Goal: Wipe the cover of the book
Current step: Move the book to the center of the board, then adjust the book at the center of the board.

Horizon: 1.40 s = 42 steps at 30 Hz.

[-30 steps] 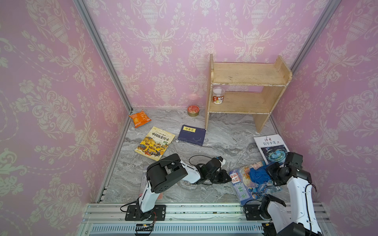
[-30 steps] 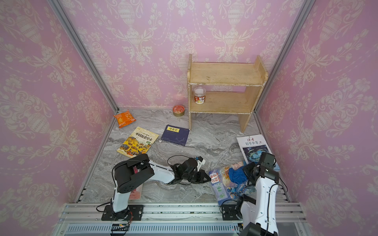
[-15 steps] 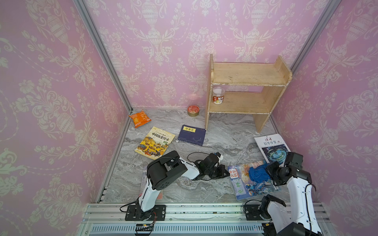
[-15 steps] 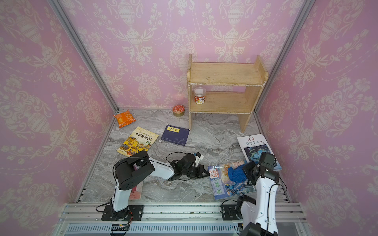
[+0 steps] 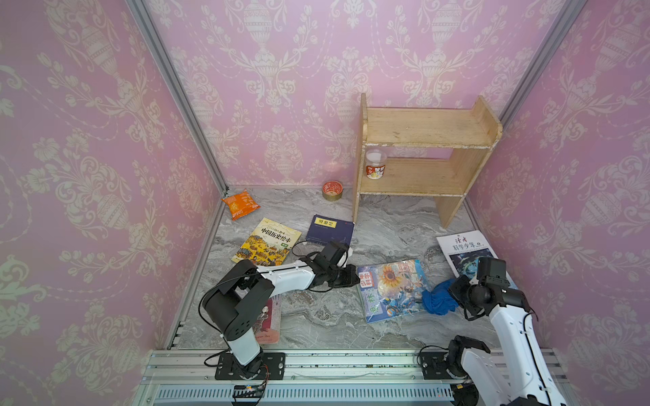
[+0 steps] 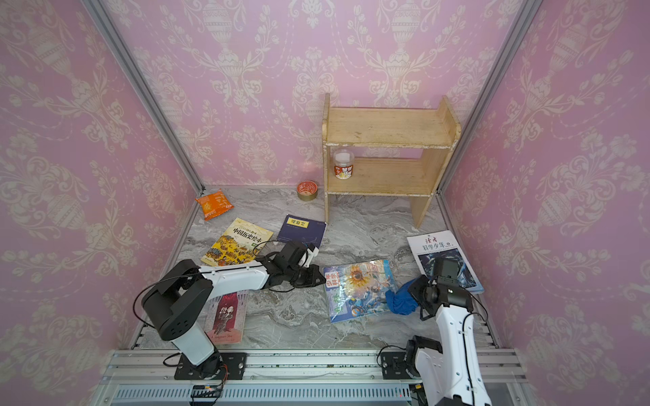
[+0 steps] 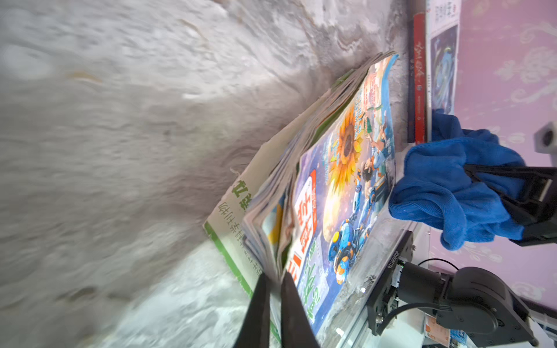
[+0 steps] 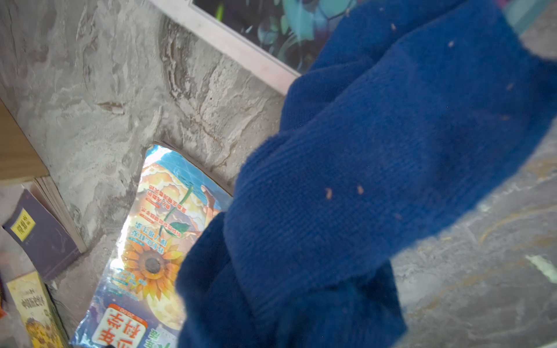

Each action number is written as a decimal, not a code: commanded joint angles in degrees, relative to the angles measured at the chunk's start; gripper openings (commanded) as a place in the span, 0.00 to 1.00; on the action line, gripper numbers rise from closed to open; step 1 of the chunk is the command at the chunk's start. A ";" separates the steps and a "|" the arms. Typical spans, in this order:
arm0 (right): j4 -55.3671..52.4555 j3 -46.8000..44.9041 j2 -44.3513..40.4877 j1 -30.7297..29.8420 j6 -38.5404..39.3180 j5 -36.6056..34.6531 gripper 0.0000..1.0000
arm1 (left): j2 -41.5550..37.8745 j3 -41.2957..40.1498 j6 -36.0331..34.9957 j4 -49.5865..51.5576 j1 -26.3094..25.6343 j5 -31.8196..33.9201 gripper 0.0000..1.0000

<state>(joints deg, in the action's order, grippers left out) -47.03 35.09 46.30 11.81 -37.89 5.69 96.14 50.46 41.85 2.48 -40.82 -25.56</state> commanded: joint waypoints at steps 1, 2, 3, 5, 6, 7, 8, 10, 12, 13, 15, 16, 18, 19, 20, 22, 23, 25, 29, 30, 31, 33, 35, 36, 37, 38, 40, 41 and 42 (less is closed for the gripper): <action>-0.04 4.74 1.52 -9.40 -2.55 -10.45 0.00 | -3.42 -0.37 -7.56 11.68 1.66 5.08 0.58; -0.08 5.98 2.81 -12.09 -2.76 -12.56 0.00 | -4.64 -0.27 -7.32 11.86 1.54 5.73 0.72; -0.08 6.92 4.01 -13.82 -2.66 -13.95 0.00 | -5.74 -0.55 -6.68 11.07 1.48 5.59 0.80; -0.19 9.55 6.96 -16.38 -1.32 -15.79 0.00 | -8.47 -1.83 -4.12 8.03 0.59 4.13 0.88; -0.09 10.68 8.29 -17.29 -0.55 -16.23 0.00 | -9.77 -2.39 -3.12 6.55 -0.16 3.87 0.90; -0.19 12.13 9.76 -18.34 0.34 -16.95 0.00 | -11.24 -3.13 -2.14 4.73 -1.28 3.62 0.94; -0.17 13.40 11.31 -19.46 1.22 -17.89 0.00 | -12.56 -3.72 -1.45 2.85 -2.71 3.42 0.97; -0.18 15.97 14.68 -21.66 2.61 -19.14 0.00 | -14.17 -4.52 -0.78 -0.68 -5.87 2.94 0.99; 1.84 17.40 17.63 -24.02 3.20 -18.18 0.00 | -14.57 -4.99 -0.39 -3.87 -8.97 1.64 0.99; 3.09 17.84 19.15 -25.26 3.20 -17.98 0.00 | -14.22 -5.02 0.14 -5.06 -10.63 0.81 0.99; 5.21 18.89 22.08 -26.83 5.30 -17.32 0.00 | -13.06 -5.44 1.22 -7.50 -12.97 -1.67 0.99; 5.90 19.65 23.77 -27.45 5.44 -17.14 0.00 | -12.63 -5.92 1.84 -8.42 -14.23 -2.36 0.99; 6.86 21.38 27.06 -28.65 6.18 -16.48 0.00 | -11.84 -7.55 2.80 -11.08 -16.66 -3.42 0.99; 7.42 22.27 28.72 -29.53 6.53 -16.04 0.00 | -11.45 -8.08 3.46 -12.12 -17.89 -3.44 0.99; 7.94 23.03 30.10 -30.36 6.73 -16.11 0.00 | -10.98 -9.80 3.83 -13.23 -18.97 -3.64 0.99; 9.83 24.41 32.82 -32.62 7.48 -17.46 0.00 | -9.61 -11.29 4.84 -15.06 -21.11 -4.07 0.99; 10.82 24.94 33.91 -33.18 7.85 -17.80 0.00 | -8.96 -11.68 5.11 -15.71 -21.84 -4.10 0.99; 13.10 26.50 36.57 -33.49 9.05 -16.57 0.00 | -6.90 -12.56 6.09 -17.23 -23.00 -4.46 0.99; 14.75 30.91 43.97 -33.61 11.99 -13.17 0.00 | -2.48 -14.92 8.32 -22.17 -23.78 -4.49 0.99; 14.05 31.69 46.04 -33.77 12.39 -12.87 0.00 | -1.79 -15.84 8.68 -23.25 -23.78 -4.20 0.99; 13.00 33.58 48.33 -33.96 12.41 -13.24 0.00 | -1.28 -16.46 8.76 -23.73 -23.78 -3.64 0.99; 11.70 33.86 50.94 -34.11 12.10 -13.55 0.00 | -1.04 -17.37 8.95 -23.47 -23.70 -2.02 0.99; 12.75 31.06 51.66 -34.18 11.43 -13.68 0.00 | -1.13 -17.99 8.87 -21.99 -23.23 -0.29 0.99; 13.14 29.38 51.61 -34.20 11.04 -13.34 0.00 | -1.29 -18.24 8.87 -20.99 -22.69 0.59 0.99; 13.48 27.81 51.19 -34.24 10.58 -12.84 0.00 | -1.45 -18.65 8.95 -20.01 -21.88 1.30 0.99; 13.72 26.20 50.58 -34.27 9.95 -12.53 0.00 | -1.69 -19.15 8.96 -19.34 -20.96 1.69 0.99; 14.33 22.15 48.56 -34.34 8.60 -11.46 0.00 | -2.98 -20.53 8.67 -17.43 -18.19 2.97 0.99; 14.50 20.45 47.41 -34.36 7.82 -10.96 0.00 | -4.00 -21.05 8.02 -16.23 -16.78 3.65 0.99; 14.66 18.29 45.95 -34.47 6.88 -10.00 0.00 | -5.51 -21.78 7.22 -14.80 -15.14 4.73 0.99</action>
<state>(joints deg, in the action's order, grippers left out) -31.00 57.43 95.42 -22.22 -28.51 -6.70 91.26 32.38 49.65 -23.11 -59.92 -28.08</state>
